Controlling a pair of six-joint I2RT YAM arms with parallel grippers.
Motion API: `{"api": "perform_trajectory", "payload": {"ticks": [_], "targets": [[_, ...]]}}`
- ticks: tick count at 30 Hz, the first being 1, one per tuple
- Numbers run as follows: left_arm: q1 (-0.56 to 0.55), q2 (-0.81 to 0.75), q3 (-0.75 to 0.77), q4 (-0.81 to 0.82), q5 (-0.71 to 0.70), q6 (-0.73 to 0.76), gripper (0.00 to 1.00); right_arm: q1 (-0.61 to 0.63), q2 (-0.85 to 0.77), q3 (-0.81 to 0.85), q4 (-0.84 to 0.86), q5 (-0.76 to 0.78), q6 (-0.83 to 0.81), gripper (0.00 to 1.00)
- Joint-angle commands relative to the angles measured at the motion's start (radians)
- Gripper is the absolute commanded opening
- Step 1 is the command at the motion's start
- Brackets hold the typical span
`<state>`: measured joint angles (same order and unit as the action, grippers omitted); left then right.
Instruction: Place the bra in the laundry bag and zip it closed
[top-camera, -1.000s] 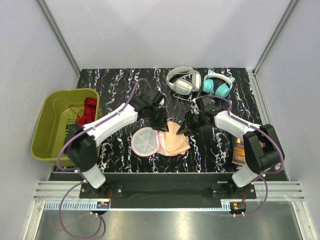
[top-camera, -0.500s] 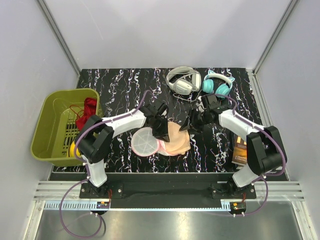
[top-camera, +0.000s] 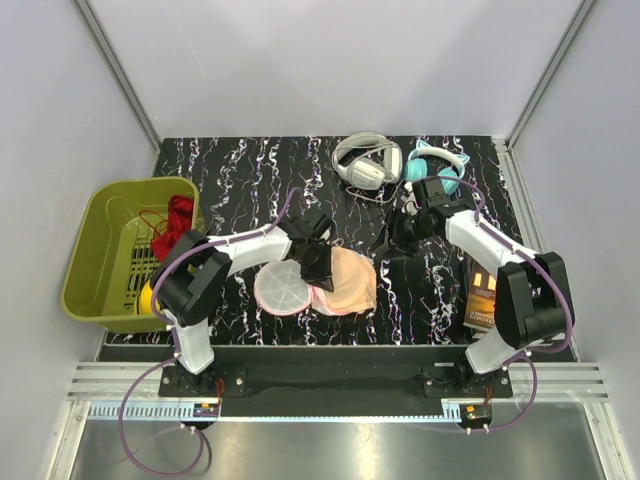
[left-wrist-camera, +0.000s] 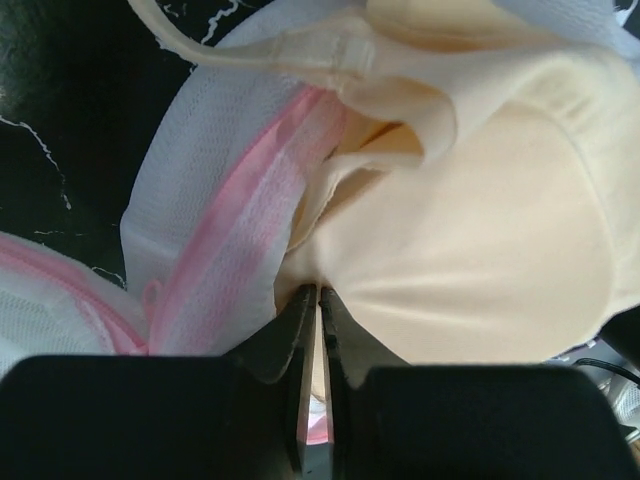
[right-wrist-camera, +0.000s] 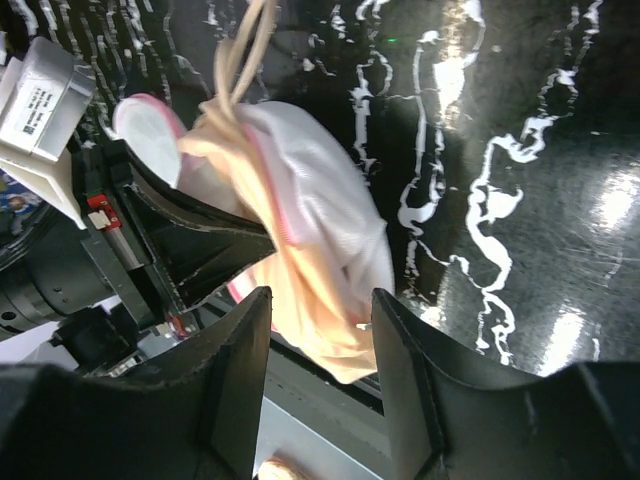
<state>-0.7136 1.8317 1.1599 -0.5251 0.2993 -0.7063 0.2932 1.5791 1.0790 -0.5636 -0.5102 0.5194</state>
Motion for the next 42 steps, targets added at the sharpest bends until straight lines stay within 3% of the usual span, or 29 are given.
{"api": "perform_trajectory", "payload": {"ticks": [1, 5, 11, 29, 35, 42], "targets": [[-0.001, 0.018, -0.038, 0.039, -0.038, 0.025, 0.11, -0.006, -0.002, -0.002, -0.025, 0.058, -0.051, 0.5], [-0.001, 0.02, -0.071, 0.062, -0.043, 0.025, 0.11, -0.009, 0.01, -0.016, -0.024, 0.102, -0.065, 0.35], [-0.001, 0.018, -0.083, 0.07, -0.048, 0.031, 0.11, 0.006, 0.059, -0.021, -0.005, 0.104, -0.128, 0.24], [-0.001, 0.003, -0.057, 0.06, -0.042, 0.03, 0.1, 0.122, 0.018, -0.044, 0.039, -0.028, -0.085, 0.34], [-0.001, 0.0, -0.058, 0.06, -0.038, 0.028, 0.09, 0.15, 0.041, -0.016, 0.039, -0.019, -0.09, 0.48], [-0.001, -0.005, -0.065, 0.062, -0.037, 0.031, 0.09, 0.175, 0.027, -0.014, 0.05, -0.056, -0.094, 0.54]]}}
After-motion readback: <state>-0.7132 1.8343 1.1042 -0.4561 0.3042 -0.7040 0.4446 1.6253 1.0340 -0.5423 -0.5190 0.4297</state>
